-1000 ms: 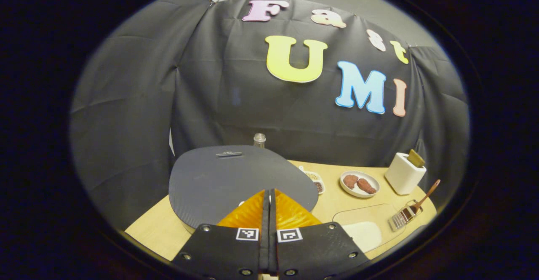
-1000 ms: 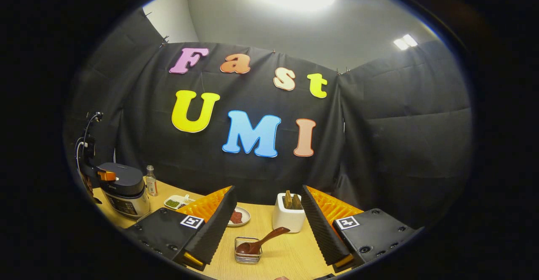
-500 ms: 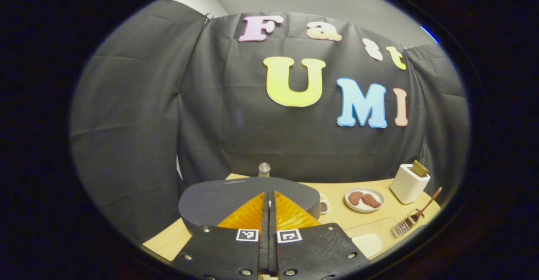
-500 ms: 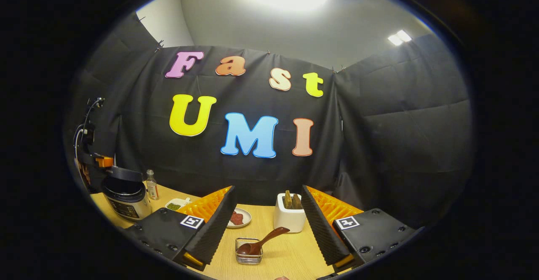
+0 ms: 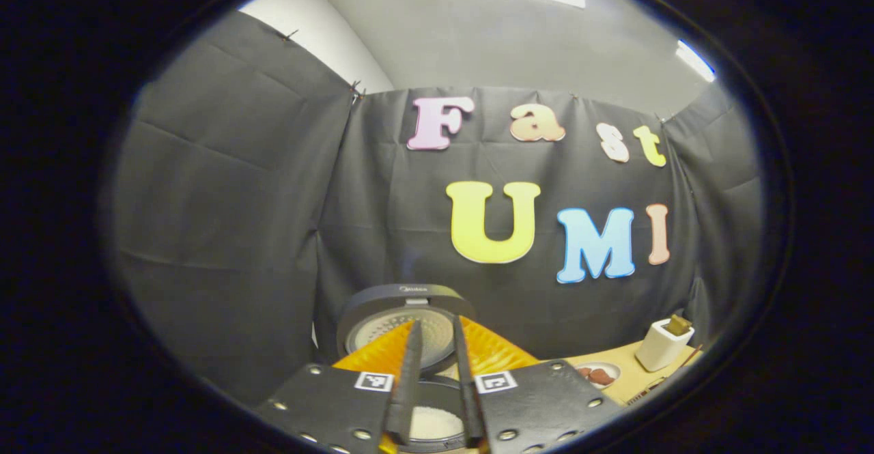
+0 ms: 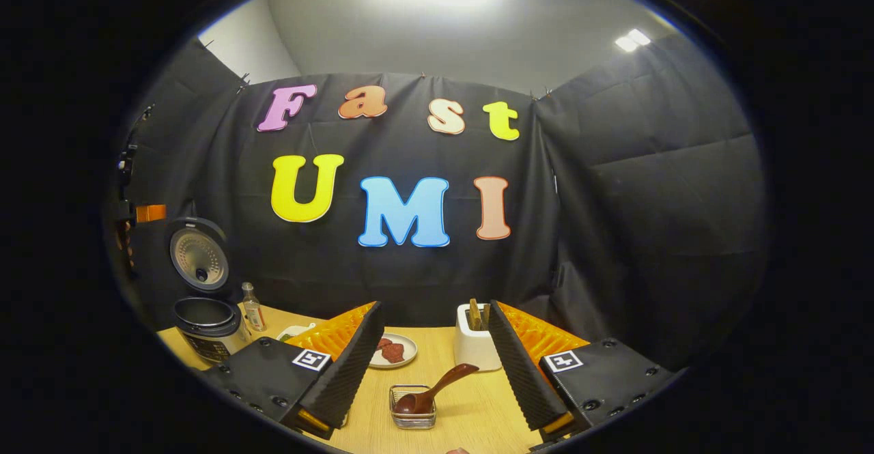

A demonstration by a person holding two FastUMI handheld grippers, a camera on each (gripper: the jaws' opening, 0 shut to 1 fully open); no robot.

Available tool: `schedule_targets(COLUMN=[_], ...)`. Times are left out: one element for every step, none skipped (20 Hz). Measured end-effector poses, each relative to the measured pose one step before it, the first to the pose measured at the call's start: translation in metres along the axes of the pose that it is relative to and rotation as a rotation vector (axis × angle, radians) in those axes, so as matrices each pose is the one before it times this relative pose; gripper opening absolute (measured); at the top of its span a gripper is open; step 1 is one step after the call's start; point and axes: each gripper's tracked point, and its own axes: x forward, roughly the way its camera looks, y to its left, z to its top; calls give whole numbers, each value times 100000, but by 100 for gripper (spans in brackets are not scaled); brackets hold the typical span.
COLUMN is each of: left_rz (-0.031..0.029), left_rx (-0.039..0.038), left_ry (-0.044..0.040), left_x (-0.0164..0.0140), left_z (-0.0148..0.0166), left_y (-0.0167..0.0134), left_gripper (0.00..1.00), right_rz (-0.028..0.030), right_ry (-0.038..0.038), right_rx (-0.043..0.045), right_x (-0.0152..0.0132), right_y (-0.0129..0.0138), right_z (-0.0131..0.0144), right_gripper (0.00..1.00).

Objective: Close the left gripper, press the button to open the rice cooker; take a wooden spoon from the chopstick holder with the right hand, scoop a spoonful of rice and pour it into the rice cooker, then put the wooden spoon back into the chopstick holder.

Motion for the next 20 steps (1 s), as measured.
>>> schedule_targets(left_rz=[-8, 424, -165, 182, 608, 376, 37, -332, 79, 305, 514, 242, 706, -8, 737, 623, 666, 631, 513, 992], left_rx=[1035, 1134, 863, 339, -256, -519, -476, -87, 386, 667, 547, 172, -81, -19, 484, 692, 668, 589, 633, 514], left_ry=[-2535, -2130, -1616, -739, -193, 80, -289, 17, -77, 153, 287, 824, 1254, 847, 841, 631, 441, 380, 779, 824], left_x=[-512, -530, -542, -556, -727, -629, -650, -918, -756, -673, -523, -490, -526, -497, -479, -394, -441, -404, -246, -188], left_z=[1233, 898, 811, 542, 381, 275, 328, 85, 102, -89, 13, -325, -342, -351, -277, -252, -116, -200, -166, -295], left_y=[1, 192, 30, -156, 62, 62, -67, -28, -1, 183, 158, 59, 182, 17, 198, 301, 230, 181, 208, 374], left_gripper=[53, 69, 73, 78, 78, 80, 79, 79, 79, 80, 80, 79, 79, 80, 80, 79, 78, 79, 79, 80], right_rz=[218, 247, 205, 330, 367, 409, -21, 173, 125, 267, 94, -192, 121, 51, -364, -195, -636, -445, -189, -358], right_ry=[859, 1194, 1285, 1561, 2055, 2422, 1910, 1721, 2009, 1974, 1861, 2198, 1881, 1966, 1809, 1838, 1383, 1705, 1610, 2155], right_rx=[1274, 1246, 1144, 1260, 1390, 997, 871, 858, 698, 669, 574, 927, 1209, 1286, 1216, 1314, 1024, 773, 524, 650], right_x=[402, 466, 376, 494, 445, 514, 500, 428, 622, 587, 459, 702, 503, 622, 535, 560, 672, 545, 683, 765], right_y=[-127, -74, -116, -108, -66, -106, -168, -197, -184, -157, -217, -266, -259, -169, -309, -239, -276, -292, -168, -220], right_z=[-240, -337, -408, -391, -577, -633, -535, -371, -604, -581, -493, -545, -631, -536, -573, -565, -478, -471, -442, -653], right_gripper=[98, 98, 97, 98, 97, 97, 98, 98, 98, 98, 98, 98, 98, 98, 97, 100, 96, 98, 98, 98])
